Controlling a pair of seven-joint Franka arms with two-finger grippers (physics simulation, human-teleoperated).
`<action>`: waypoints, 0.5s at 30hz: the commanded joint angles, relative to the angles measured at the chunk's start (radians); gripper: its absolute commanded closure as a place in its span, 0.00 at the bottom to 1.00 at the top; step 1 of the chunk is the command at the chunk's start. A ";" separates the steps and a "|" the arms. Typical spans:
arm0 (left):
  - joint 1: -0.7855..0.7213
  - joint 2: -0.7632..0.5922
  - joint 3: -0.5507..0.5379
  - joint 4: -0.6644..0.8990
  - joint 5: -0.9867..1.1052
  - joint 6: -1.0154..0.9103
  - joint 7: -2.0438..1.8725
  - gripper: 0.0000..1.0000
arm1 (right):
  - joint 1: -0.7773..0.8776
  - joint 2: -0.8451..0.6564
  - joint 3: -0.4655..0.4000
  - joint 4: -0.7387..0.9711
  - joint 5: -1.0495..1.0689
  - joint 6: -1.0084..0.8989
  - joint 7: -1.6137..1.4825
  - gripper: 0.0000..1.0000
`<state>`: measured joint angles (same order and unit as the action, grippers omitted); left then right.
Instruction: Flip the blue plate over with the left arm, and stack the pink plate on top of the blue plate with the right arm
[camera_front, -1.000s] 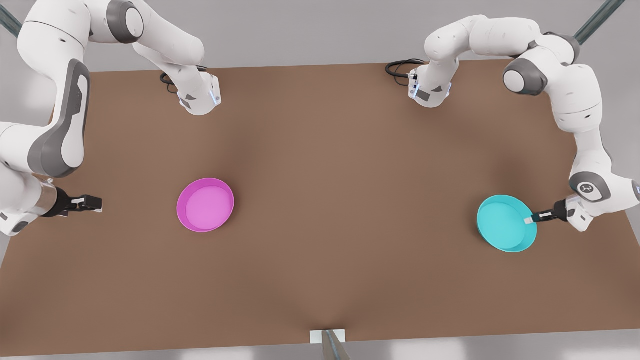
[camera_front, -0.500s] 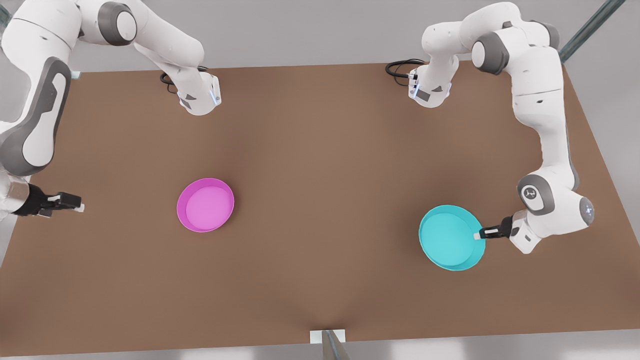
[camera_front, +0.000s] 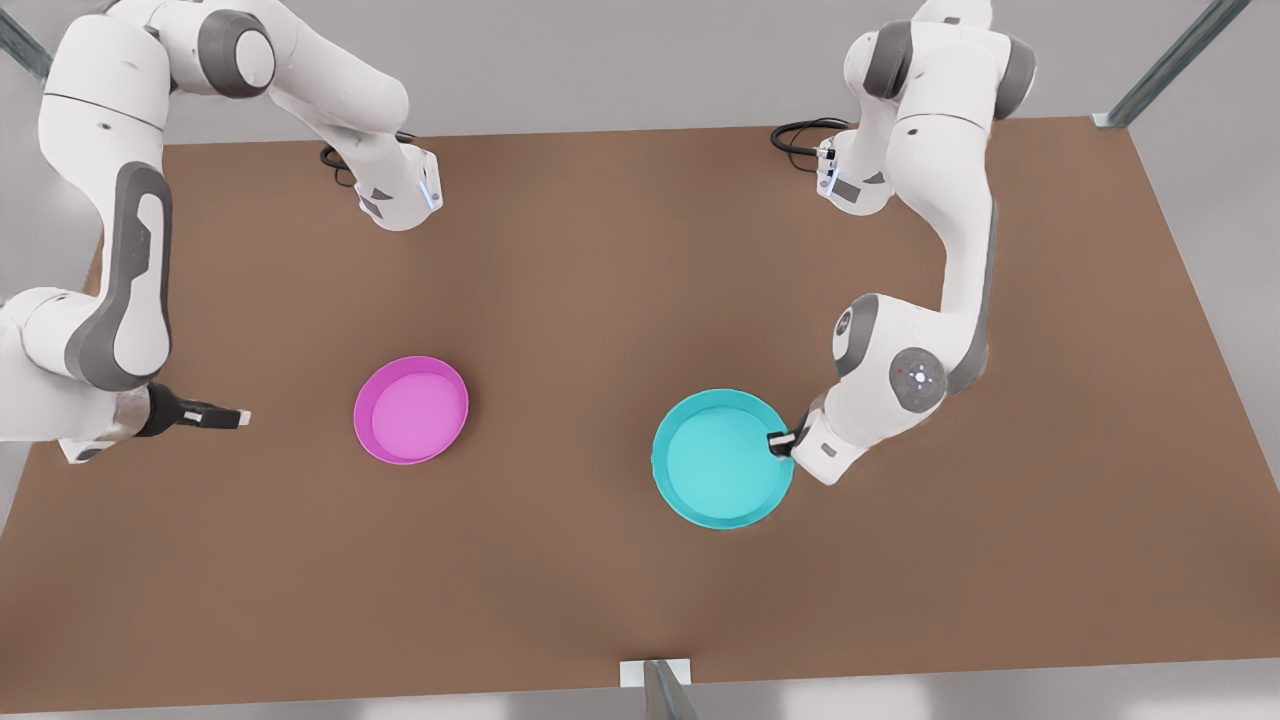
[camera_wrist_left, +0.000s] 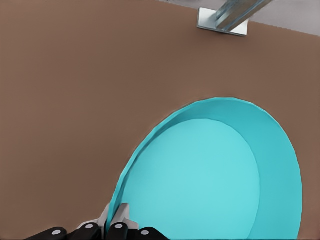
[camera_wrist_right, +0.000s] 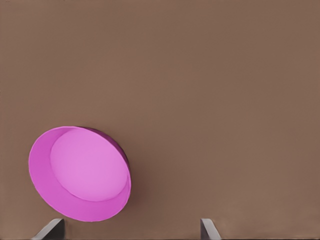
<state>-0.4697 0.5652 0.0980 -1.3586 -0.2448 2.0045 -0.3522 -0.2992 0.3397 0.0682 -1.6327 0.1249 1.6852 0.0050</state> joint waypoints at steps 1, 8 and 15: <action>-0.006 -0.001 0.000 0.004 0.094 -0.001 -0.004 0.79 | 0.000 -0.007 0.004 -0.015 0.001 0.005 0.001 0.00; -0.122 0.001 -0.001 0.032 0.414 -0.027 0.016 0.79 | 0.058 -0.033 0.021 -0.121 -0.001 0.068 -0.056 0.00; -0.277 -0.019 0.002 0.039 0.993 -0.144 0.041 0.79 | 0.098 -0.074 0.024 -0.280 0.177 0.185 -0.040 0.00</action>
<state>-0.7520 0.5473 0.0992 -1.2993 0.6201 1.8461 -0.3132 -0.2020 0.2696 0.0920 -1.9138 0.3040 1.8750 -0.0387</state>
